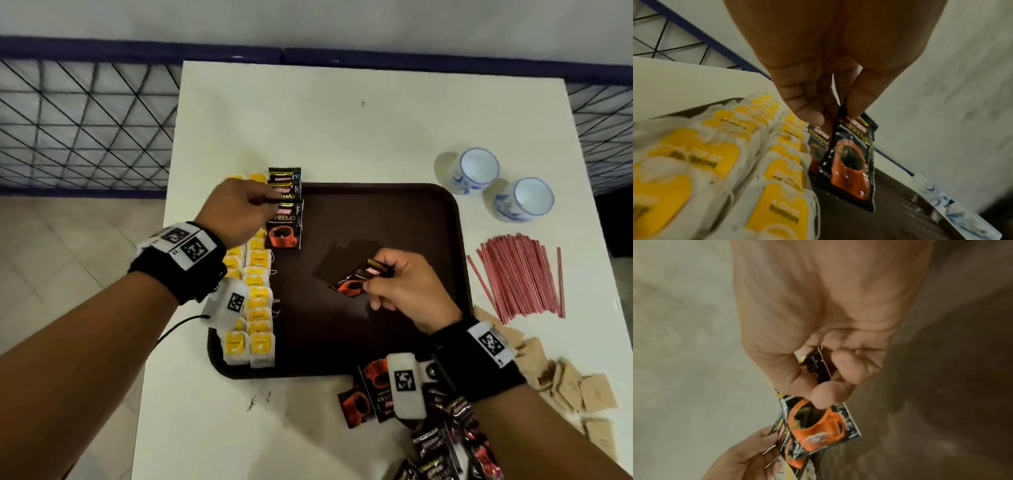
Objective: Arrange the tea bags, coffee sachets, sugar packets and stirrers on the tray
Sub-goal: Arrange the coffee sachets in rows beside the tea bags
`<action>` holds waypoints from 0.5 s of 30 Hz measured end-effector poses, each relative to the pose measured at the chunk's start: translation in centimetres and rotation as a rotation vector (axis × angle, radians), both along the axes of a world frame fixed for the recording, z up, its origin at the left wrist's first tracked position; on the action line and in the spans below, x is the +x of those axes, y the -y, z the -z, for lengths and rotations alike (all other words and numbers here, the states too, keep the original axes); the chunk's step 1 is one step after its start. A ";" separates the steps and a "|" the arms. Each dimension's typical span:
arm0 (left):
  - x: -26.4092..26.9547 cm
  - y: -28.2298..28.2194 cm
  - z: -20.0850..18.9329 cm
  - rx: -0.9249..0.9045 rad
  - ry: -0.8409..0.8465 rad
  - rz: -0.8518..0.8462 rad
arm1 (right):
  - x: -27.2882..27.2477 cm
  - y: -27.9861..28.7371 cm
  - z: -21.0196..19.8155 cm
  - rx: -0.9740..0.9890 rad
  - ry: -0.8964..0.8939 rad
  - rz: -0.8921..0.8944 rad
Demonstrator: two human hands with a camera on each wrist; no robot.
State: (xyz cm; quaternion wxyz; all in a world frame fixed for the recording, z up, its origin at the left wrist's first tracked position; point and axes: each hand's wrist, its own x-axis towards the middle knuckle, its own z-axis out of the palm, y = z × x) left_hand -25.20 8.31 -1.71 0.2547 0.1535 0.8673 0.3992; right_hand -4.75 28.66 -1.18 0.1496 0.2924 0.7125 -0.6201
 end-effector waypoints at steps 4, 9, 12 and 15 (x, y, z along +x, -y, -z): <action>-1.0 -0.3 -0.1 -0.010 -0.080 0.054 | -4.2 0.6 1.5 0.028 -0.037 -0.033; -1.8 -0.9 0.1 -0.083 -0.102 0.069 | -7.4 1.8 3.2 0.090 -0.036 -0.075; -2.0 -1.0 0.4 -0.115 -0.137 0.064 | -8.6 2.3 4.0 0.148 -0.043 -0.138; -2.4 -1.0 0.6 -0.116 -0.167 0.058 | -9.8 2.9 4.4 0.162 -0.062 -0.162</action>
